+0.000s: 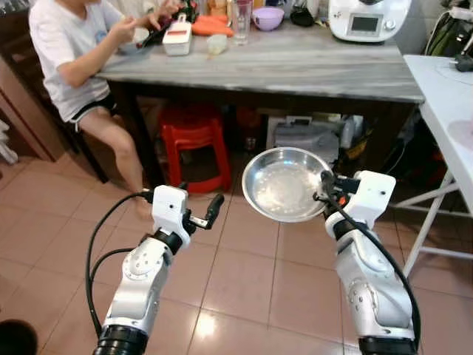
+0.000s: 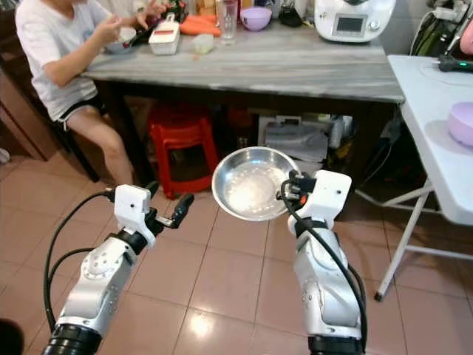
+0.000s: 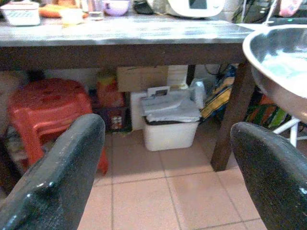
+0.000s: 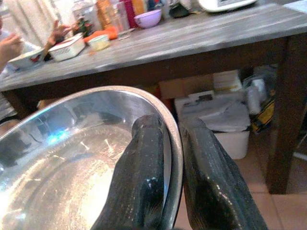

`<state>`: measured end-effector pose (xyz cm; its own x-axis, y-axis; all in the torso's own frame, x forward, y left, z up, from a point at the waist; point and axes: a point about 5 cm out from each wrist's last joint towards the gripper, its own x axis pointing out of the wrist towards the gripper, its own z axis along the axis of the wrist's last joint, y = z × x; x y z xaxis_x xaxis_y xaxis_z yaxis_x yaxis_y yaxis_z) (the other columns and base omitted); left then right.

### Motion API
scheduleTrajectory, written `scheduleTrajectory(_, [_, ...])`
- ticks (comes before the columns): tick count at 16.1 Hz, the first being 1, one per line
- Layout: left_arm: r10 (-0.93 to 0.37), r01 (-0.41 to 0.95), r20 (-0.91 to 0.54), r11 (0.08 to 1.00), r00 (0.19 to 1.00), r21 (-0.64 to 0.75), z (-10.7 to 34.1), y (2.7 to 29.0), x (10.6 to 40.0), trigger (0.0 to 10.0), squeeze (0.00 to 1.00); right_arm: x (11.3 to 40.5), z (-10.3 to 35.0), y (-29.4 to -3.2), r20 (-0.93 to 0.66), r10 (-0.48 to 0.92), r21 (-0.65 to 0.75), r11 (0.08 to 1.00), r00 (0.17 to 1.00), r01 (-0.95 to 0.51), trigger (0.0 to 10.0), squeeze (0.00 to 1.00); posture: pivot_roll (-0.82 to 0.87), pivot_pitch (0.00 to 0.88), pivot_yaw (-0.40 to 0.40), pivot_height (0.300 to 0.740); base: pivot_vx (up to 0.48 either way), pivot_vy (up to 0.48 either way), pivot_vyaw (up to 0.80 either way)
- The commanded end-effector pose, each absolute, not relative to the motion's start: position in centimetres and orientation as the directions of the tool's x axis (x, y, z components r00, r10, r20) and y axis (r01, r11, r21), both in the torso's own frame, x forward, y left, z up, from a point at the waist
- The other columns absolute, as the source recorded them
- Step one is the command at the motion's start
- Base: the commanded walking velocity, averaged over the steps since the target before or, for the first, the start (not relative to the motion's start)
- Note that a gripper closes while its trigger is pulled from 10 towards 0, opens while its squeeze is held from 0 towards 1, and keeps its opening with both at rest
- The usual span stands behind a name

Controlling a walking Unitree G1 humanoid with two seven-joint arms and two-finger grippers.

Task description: Setting the table

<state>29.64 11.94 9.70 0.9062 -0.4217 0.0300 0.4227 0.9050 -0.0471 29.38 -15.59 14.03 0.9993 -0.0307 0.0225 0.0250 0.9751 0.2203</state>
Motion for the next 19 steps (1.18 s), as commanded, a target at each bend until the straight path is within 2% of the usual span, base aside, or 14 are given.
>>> scheduleTrajectory(1, [-0.453, 0.454, 0.038, 0.89, 0.891, -0.044, 9.96, 11.22, 29.53, 10.0, 0.0, 29.27, 14.55, -16.15, 0.047, -0.052, 0.215, 0.976, 0.998, 0.041, 10.0, 0.0, -0.1, 0.05, 0.019, 0.74, 0.386, 0.0, 0.0])
scheduleTrajectory(4, [-0.452, 0.453, 0.037, 0.89, 0.891, -0.043, 9.96, 11.21, 29.56, 10.0, 0.0, 29.36, 14.68, -16.2, 0.054, -0.055, 0.211, 0.977, 0.997, 0.042, 10.0, 0.0, -0.1, 0.05, 0.019, 0.74, 0.385, 0.0, 0.0])
scheduleTrajectory(10, [-0.454, 0.455, 0.039, 0.889, 0.89, -0.049, 9.98, 11.03, 29.55, 10.0, 0.0, 29.39, 14.66, -16.26, 0.058, -0.061, 0.211, 0.976, 0.996, 0.047, 10.0, 0.0, -0.09, 0.044, 0.02, 0.74, 0.384, 0.0, 0.52])
scheduleTrajectory(18, [-0.46, 0.462, 0.035, 0.885, 0.887, -0.056, 9.93, 10.84, 29.51, 10.0, 0.0, 29.45, 14.65, -16.47, 0.049, -0.086, 0.23, 0.97, 0.995, 0.073, 10.0, 0.0, -0.1, 0.05, 0.024, 0.74, 0.382, 0.0, 0.0])
scheduleTrajectory(19, [-0.461, 0.463, 0.034, 0.885, 0.887, -0.057, 9.92, 10.81, 29.5, 10.0, 0.0, 29.45, 14.63, -16.47, 0.047, -0.087, 0.233, 0.97, 0.995, 0.074, 10.0, 0.0, -0.1, 0.05, 0.024, 0.74, 0.371, 0.0, -0.8])
